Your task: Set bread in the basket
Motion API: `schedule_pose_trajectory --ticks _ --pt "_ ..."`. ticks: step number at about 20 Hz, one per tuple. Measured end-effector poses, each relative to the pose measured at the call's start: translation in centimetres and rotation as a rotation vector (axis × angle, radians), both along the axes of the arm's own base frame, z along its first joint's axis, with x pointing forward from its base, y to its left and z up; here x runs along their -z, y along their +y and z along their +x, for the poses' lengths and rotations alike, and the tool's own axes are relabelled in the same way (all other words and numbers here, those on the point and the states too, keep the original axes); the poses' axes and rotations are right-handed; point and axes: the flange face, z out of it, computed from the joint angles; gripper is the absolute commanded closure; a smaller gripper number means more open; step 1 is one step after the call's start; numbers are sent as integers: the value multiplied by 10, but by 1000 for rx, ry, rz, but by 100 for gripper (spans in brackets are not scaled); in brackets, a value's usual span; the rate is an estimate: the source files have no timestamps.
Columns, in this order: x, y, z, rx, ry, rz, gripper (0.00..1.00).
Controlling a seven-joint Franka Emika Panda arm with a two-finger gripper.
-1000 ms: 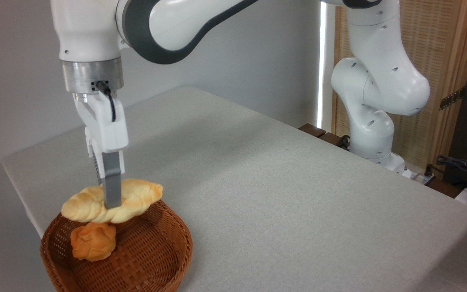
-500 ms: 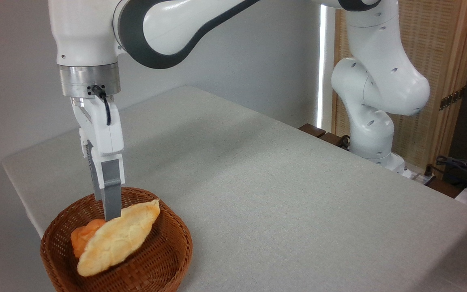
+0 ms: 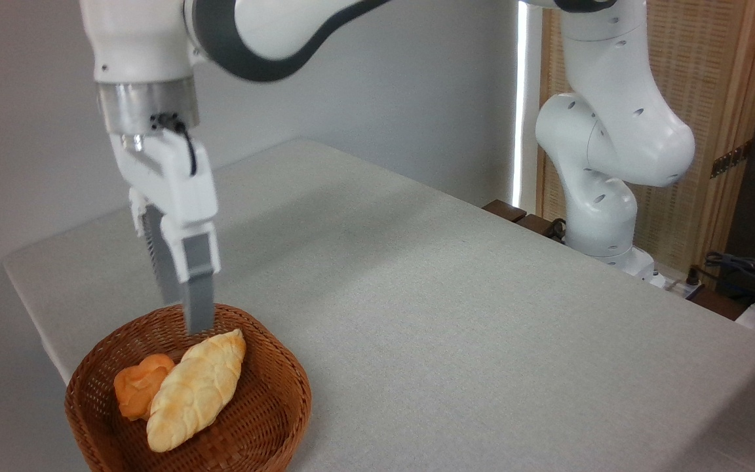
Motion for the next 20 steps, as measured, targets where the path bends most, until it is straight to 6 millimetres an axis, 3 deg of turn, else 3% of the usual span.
schedule_pose_trajectory --ticks 4,8,14,20 --pt "-44 20 -31 -64 50 -97 0" --pt "-63 25 -60 -75 117 -99 0" --pt "-57 23 -86 -28 159 -77 0" --pt "-55 29 -89 -30 164 -76 0"
